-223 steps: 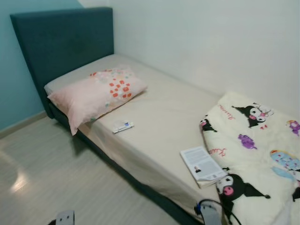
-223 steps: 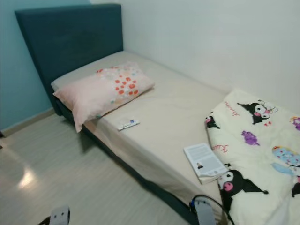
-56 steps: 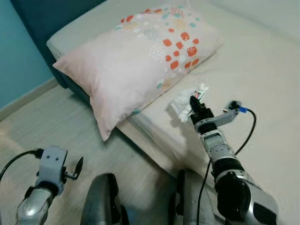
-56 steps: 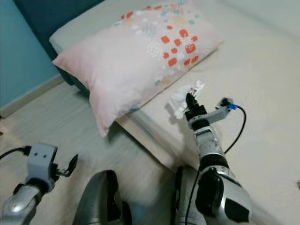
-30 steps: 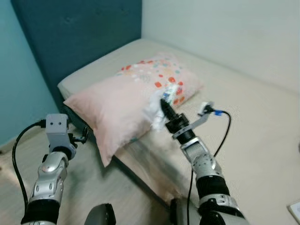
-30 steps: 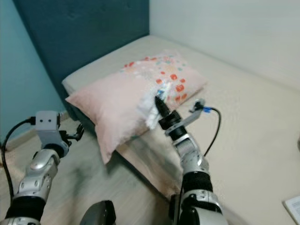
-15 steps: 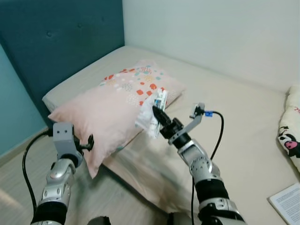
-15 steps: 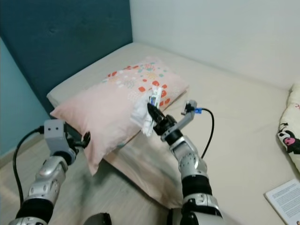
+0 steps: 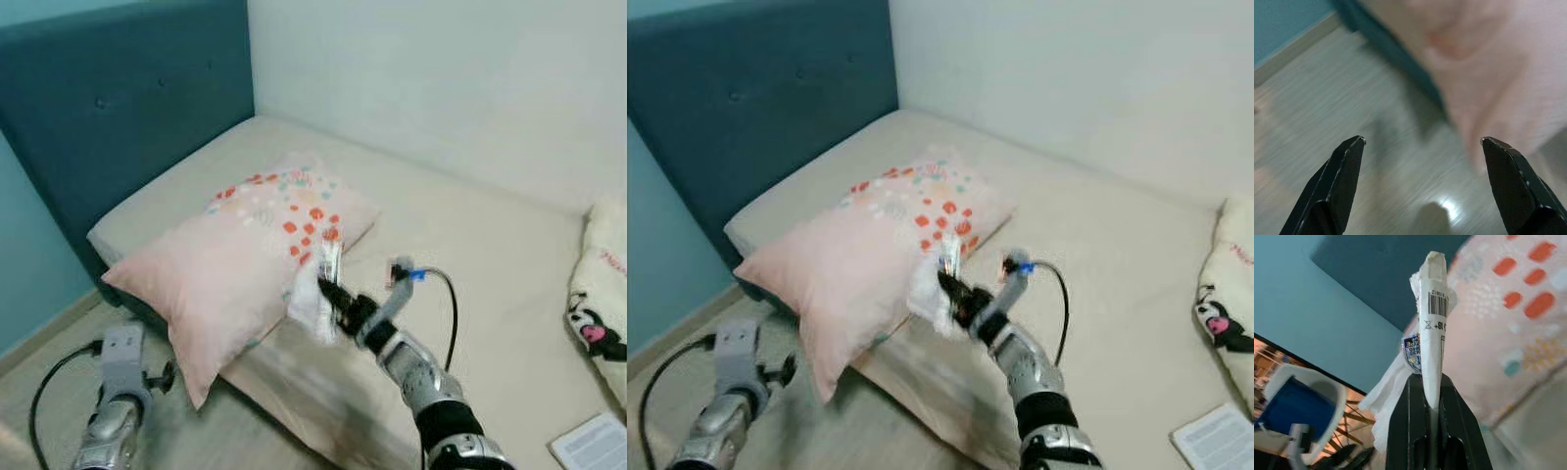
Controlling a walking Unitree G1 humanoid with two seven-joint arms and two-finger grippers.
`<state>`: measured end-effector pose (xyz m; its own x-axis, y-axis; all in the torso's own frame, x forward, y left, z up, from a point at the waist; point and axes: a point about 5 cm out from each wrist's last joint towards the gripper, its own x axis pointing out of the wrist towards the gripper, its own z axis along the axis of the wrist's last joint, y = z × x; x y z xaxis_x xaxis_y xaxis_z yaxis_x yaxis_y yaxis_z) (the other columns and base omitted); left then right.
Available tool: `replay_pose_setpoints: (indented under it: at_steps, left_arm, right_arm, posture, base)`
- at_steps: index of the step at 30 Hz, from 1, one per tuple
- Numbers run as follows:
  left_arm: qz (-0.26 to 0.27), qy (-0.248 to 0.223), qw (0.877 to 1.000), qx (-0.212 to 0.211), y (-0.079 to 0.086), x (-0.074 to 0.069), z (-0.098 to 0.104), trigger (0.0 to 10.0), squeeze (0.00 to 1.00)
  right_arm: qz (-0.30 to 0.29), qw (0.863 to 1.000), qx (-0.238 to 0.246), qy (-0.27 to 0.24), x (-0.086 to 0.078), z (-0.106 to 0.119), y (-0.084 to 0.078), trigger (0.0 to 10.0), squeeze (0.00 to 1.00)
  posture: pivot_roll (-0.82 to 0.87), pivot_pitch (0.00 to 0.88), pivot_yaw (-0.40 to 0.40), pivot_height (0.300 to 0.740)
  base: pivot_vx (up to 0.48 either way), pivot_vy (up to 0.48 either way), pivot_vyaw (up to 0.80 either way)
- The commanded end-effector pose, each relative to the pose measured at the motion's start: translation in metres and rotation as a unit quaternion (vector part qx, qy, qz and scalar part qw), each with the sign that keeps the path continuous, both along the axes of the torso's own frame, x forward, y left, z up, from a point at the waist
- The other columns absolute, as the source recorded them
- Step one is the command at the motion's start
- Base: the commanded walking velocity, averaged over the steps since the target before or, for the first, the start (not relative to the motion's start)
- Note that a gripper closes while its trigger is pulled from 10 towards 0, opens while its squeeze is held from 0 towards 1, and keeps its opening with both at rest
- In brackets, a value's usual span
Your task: Clean up the room
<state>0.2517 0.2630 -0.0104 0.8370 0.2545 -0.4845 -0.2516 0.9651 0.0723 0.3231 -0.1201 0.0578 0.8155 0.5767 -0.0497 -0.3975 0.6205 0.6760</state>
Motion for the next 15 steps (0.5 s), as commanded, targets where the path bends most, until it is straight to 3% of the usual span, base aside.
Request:
replay_pose_setpoints:
  at_steps: [1, 3, 4, 6, 14, 15]
  left_arm:
    - [0.011, 0.038, 0.999, 0.015, 0.009, -0.017, -0.012, 10.0, 0.00]
    - [0.026, 0.069, 0.997, 0.014, 0.012, -0.038, -0.027, 10.0, 0.00]
    - [0.026, 0.069, 0.997, 0.014, 0.012, -0.038, -0.027, 10.0, 0.00]
    - [0.024, 0.118, 0.993, 0.015, 0.006, -0.059, -0.044, 10.0, 0.00]
    - [0.011, 0.158, 0.987, 0.019, -0.002, -0.075, -0.056, 10.0, 0.00]
    - [0.005, 0.172, 0.985, 0.019, -0.007, -0.081, -0.061, 10.0, 0.00]
  right_arm:
    - [-0.008, 0.999, -0.030, 0.031, -0.009, -0.017, -0.006, 0.0, 0.00]
    - [-0.022, 0.996, -0.052, 0.065, -0.020, -0.035, -0.016, 0.0, 0.00]
    - [-0.022, 0.996, -0.052, 0.065, -0.020, -0.035, -0.016, 0.0, 0.00]
    - [-0.020, 0.990, -0.097, 0.098, -0.033, -0.052, -0.022, 0.0, 0.00]
    - [-0.024, 0.981, -0.137, 0.137, -0.047, -0.070, -0.028, 0.0, 0.00]
    - [-0.042, 0.973, -0.151, 0.172, -0.058, -0.082, -0.035, 0.0, 0.00]
  posture:
    - [0.03, 0.000, -0.067, 0.690]
    - [0.03, 0.000, -0.072, 0.700]
    - [0.03, 0.000, -0.072, 0.700]
    - [0.02, 0.000, -0.074, 0.715]
    - [0.01, 0.000, -0.077, 0.725]
    - [0.01, 0.000, -0.078, 0.725]
  base:
    - [-0.480, 0.000, 0.00]
    - [-0.126, 0.000, 0.00]
    - [0.000, 0.000, 0.00]
    - [0.000, 0.000, 0.00]
    - [0.000, 0.000, 0.00]
    - [0.000, 0.000, 0.00]
